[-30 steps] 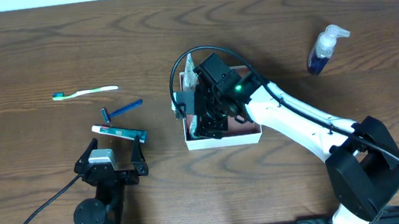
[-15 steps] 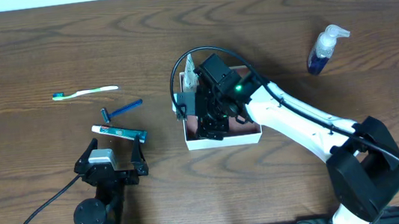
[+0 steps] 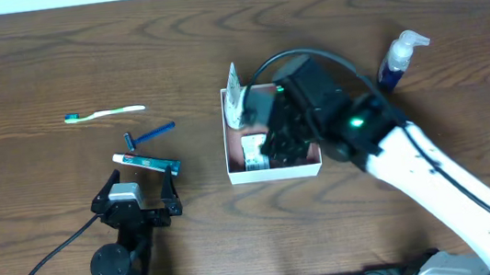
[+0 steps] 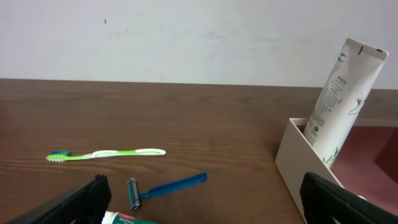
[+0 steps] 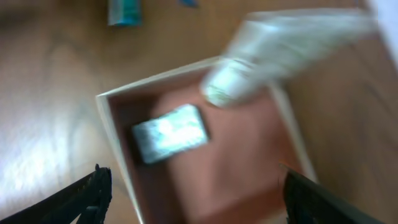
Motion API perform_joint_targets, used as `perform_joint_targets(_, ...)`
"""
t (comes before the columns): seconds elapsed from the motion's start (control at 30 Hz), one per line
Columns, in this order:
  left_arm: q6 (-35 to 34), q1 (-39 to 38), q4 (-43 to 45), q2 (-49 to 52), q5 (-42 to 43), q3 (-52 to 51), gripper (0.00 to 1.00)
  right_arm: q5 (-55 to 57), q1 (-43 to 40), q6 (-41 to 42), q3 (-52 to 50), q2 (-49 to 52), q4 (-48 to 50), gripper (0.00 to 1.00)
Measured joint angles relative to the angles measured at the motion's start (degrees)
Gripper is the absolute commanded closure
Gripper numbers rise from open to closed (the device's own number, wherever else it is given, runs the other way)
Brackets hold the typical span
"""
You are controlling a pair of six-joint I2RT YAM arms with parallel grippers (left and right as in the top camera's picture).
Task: Pack container
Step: 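Carry the soap bar into the box, lower it, and open the right gripper, then move the right gripper to the blue foam soap bottle and grasp it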
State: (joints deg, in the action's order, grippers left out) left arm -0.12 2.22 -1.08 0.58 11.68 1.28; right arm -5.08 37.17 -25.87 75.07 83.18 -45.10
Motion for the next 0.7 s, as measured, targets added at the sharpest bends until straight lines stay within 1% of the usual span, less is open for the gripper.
perform_joint_targets(0.1, 0.0, 0.0, 0.0, 0.0, 0.0, 0.0, 0.02, 6.58, -4.44, 8.68, 0.0, -1.73, 0.31, 0.12)
perform_joint_targets(0.27, 0.0, 0.0, 0.0, 0.0, 0.0, 0.0, 0.02, 14.03, -16.02, 22.95, 0.0, -1.9, 1.86, 0.08)
perform_joint_targets(0.33, 0.0, 0.0, 0.0, 0.0, 0.0, 0.0, 0.02, 15.1, -21.29, 28.09, 0.0, -1.9, 2.84, 0.07)
perform_joint_targets(0.4, 0.0, 0.0, 0.0, 0.0, -0.02, 0.0, 0.02, 15.72, -26.21, 32.79, 0.0, -1.9, 3.48, 0.08)
perform_joint_targets(0.5, 0.0, 0.0, 0.0, 0.0, 0.0, 0.0, 0.02, 16.37, -31.89, 39.1, 0.0, -1.88, 4.44, 0.09)
perform_joint_targets(0.6, 0.0, 0.0, 0.0, 0.0, 0.0, 0.0, 0.02, 16.55, -36.11, 44.41, 0.02, -1.25, 5.25, 0.09)
perform_joint_targets(0.7, 0.0, 0.0, 0.0, 0.0, 0.0, 0.0, 0.02, 16.7, -38.77, 47.98, 0.13, 0.72, 5.62, 0.04)
